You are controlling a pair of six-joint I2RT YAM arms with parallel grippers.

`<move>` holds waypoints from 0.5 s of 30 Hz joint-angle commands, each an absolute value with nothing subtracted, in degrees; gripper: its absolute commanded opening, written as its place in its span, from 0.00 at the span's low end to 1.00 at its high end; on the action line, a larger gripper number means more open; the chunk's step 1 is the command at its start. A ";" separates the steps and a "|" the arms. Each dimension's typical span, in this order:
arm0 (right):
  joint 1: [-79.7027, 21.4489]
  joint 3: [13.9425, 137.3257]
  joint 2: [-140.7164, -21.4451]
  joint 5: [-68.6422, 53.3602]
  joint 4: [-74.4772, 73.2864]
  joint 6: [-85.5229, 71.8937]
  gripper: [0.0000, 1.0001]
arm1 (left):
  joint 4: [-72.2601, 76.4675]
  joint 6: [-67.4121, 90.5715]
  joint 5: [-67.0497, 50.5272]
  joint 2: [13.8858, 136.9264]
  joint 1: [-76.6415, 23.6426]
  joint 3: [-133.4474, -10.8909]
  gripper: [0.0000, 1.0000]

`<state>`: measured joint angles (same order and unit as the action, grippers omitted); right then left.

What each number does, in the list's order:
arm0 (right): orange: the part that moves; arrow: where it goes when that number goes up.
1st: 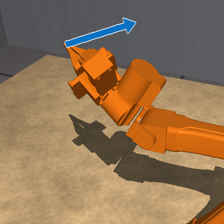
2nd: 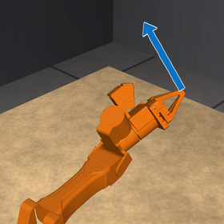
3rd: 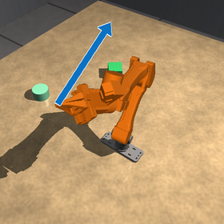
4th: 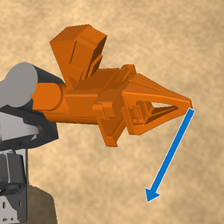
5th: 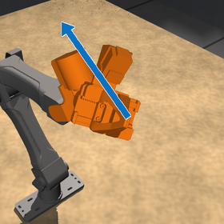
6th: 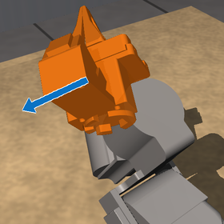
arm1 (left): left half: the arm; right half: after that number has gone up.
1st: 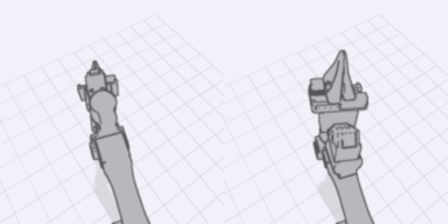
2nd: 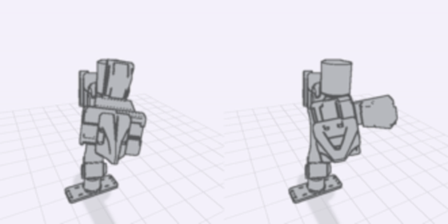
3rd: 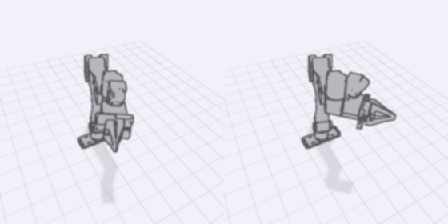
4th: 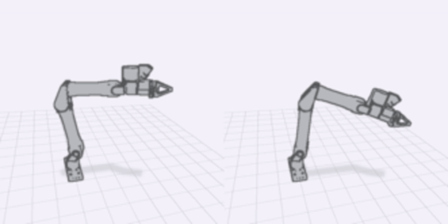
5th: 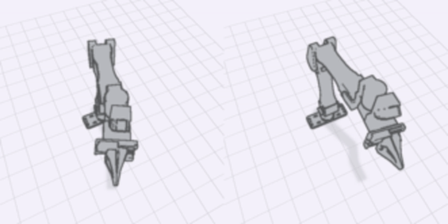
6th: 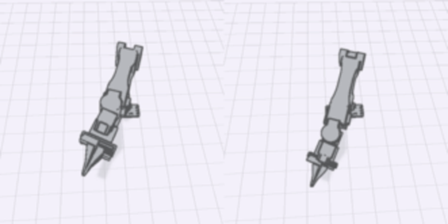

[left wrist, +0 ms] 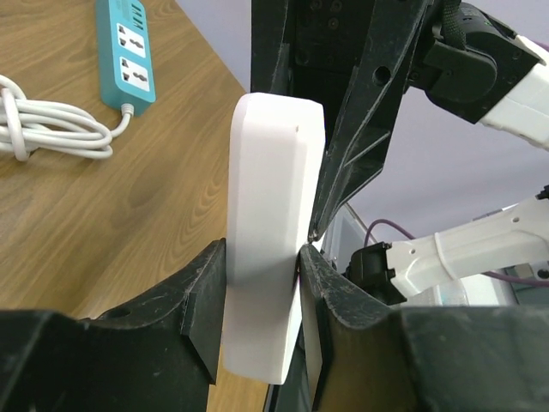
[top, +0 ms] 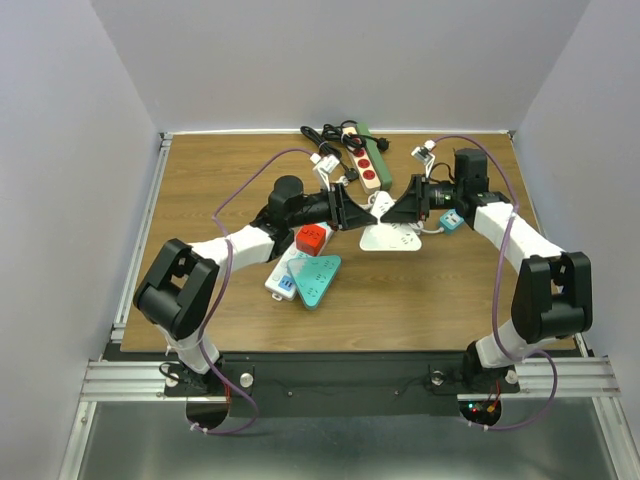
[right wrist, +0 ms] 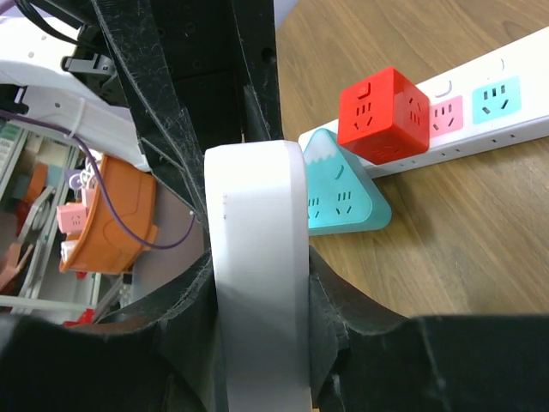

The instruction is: Insert the plug

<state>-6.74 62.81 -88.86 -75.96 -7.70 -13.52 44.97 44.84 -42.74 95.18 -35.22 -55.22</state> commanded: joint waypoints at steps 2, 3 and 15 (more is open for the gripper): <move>-8.17 63.37 -87.63 -76.20 -7.12 -13.53 0.00 | 42.91 40.45 -36.93 91.50 -34.81 -58.54 0.24; -8.17 63.63 -87.80 -75.85 -7.12 -13.97 0.00 | 41.32 39.04 -36.13 90.62 -34.63 -58.80 0.30; -7.47 68.55 -89.21 -68.57 -6.94 -24.17 0.00 | 19.87 26.64 -12.24 80.69 -32.17 -56.43 0.99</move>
<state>-7.60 64.75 -89.54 -70.76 -7.97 -20.40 25.54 32.08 -23.55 85.82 -32.86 -56.27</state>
